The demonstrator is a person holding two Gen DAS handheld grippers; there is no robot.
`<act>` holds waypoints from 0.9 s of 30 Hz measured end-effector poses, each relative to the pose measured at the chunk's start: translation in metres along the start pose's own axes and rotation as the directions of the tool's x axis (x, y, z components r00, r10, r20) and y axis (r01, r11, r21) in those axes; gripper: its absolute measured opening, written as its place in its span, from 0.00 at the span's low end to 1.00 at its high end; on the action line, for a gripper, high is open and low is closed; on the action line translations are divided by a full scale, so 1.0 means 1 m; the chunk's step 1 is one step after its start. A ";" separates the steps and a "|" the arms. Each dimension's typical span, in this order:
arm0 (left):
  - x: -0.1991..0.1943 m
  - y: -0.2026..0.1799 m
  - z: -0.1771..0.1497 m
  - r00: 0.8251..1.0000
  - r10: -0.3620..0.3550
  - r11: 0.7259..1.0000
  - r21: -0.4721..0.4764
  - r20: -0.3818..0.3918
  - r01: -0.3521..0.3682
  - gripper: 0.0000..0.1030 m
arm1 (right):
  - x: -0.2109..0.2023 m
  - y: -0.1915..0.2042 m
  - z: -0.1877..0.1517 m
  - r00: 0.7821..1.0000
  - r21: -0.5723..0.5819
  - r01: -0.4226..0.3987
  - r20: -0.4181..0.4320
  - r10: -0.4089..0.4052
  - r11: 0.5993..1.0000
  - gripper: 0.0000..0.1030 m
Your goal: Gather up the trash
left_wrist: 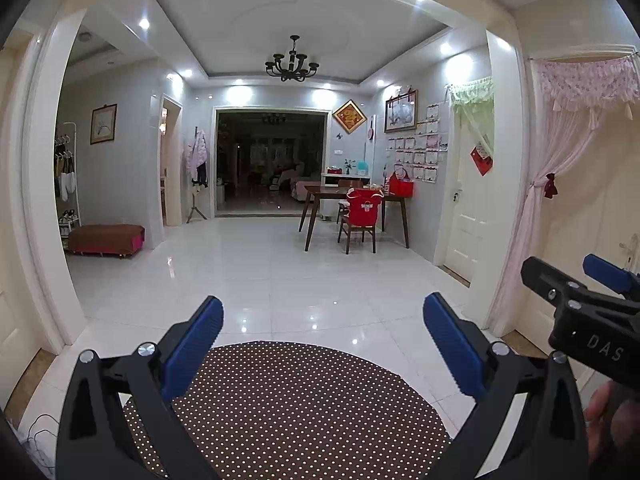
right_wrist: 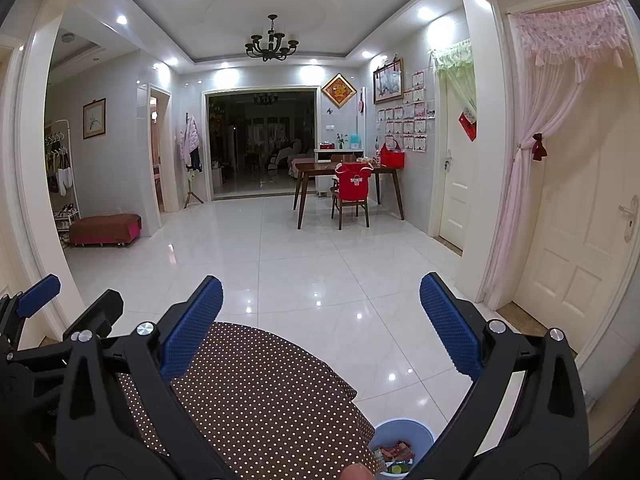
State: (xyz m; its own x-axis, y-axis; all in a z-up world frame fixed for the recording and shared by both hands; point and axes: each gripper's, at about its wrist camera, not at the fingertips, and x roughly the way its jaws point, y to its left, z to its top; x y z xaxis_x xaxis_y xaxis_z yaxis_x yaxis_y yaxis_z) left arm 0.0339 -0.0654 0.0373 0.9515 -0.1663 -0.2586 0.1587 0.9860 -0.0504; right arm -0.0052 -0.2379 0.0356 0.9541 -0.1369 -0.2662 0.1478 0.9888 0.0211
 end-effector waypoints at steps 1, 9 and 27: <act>0.000 -0.001 0.000 1.000 0.000 1.000 0.002 0.000 0.000 0.95 | 0.000 0.001 0.000 1.000 0.001 -0.001 -0.001 0.001 1.000 0.94; 0.003 -0.001 -0.002 1.000 0.010 1.000 0.008 -0.012 -0.010 0.95 | 0.000 -0.002 -0.001 1.000 0.011 -0.004 -0.002 0.004 1.000 0.94; 0.005 0.000 0.001 1.000 0.011 1.000 0.011 -0.012 -0.011 0.95 | -0.001 -0.001 0.001 1.000 0.017 0.001 -0.001 -0.001 1.000 0.94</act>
State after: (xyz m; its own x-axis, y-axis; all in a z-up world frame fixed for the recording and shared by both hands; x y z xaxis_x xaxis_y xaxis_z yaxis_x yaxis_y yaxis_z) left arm 0.0390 -0.0665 0.0370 0.9500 -0.1554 -0.2710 0.1510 0.9878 -0.0371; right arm -0.0057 -0.2391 0.0366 0.9537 -0.1378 -0.2675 0.1532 0.9875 0.0376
